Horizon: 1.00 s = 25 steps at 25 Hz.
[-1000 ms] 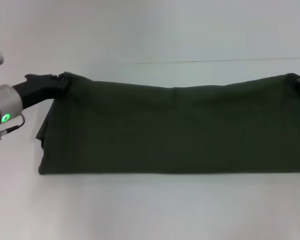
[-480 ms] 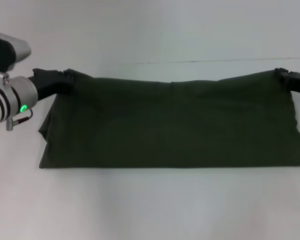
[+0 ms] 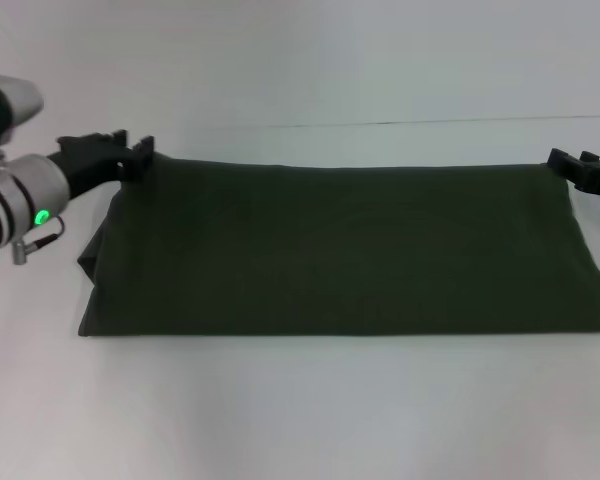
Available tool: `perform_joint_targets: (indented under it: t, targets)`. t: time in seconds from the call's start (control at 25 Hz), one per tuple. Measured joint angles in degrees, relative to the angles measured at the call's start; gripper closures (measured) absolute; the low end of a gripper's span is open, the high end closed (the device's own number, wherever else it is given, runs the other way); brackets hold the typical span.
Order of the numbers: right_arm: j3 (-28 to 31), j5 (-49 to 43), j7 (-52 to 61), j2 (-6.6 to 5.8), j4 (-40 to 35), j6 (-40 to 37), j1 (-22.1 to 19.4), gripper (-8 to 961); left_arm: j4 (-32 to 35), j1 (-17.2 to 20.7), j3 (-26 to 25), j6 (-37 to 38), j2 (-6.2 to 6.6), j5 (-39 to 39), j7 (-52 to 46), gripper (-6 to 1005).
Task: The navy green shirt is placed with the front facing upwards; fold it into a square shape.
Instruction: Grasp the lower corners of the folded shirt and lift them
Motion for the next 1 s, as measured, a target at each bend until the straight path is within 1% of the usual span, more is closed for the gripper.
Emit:
perform_joint_targets:
  t: [0.12,0.2,0.4,0.48,0.6,0.72,0.76,0.8,0.84,0.88,1.0]
  targets:
    - [0.14,0.22,0.21,-0.35,-0.32,-2.58,-1.09,495,1.56,1.33,0.0,0.12,0.16,-3.21,-0.2,703]
    - [0.14,1.21,-0.21,-0.32,-1.0,-4.27,-2.07,404,2.46,2.19,-0.1,0.1,0.3,-4.52,-1.18,614]
    - [0.03,3.54,-0.76,0.07,-3.25,-9.39,-4.5,199,5.16,4.75,0.14,1.72,0.87,-4.71,-8.77,372]
    - [-0.05,3.57,-0.82,0.02,-3.72,-12.02,-5.31,147,5.64,6.0,0.28,4.34,1.48,-4.43,-12.58,269]
    - [-0.53,3.48,-1.64,-0.27,-4.0,-16.49,-6.52,68,5.99,7.8,0.06,11.51,2.7,-2.93,-17.21,116]
    - [-2.3,3.23,-2.66,-0.47,-4.43,-20.36,-8.12,67,7.79,8.92,-0.16,18.97,3.48,1.5,-21.03,109]
    - [-2.92,3.21,-2.79,-0.47,-4.66,-21.25,-8.7,67,9.27,9.37,-0.19,22.5,3.64,4.69,-22.83,106]
    - [-3.39,3.2,-2.85,-0.47,-4.96,-22.01,-9.28,67,11.9,10.25,-0.17,27.6,3.71,9.15,-25.11,104]
    - [-3.62,3.21,-2.85,-0.43,-5.1,-22.36,-9.58,67,11.9,10.25,-0.17,27.6,3.71,9.15,-25.11,101]
    - [-3.84,3.22,-2.86,-0.37,-5.26,-22.65,-9.99,67,13.48,10.97,-0.2,30.48,3.76,11.58,-26.52,99]
    - [-4.01,3.37,-2.86,-0.23,-5.51,-23.13,-10.8,67,17.95,13.49,-0.2,36.05,3.81,15.09,-29.27,91]
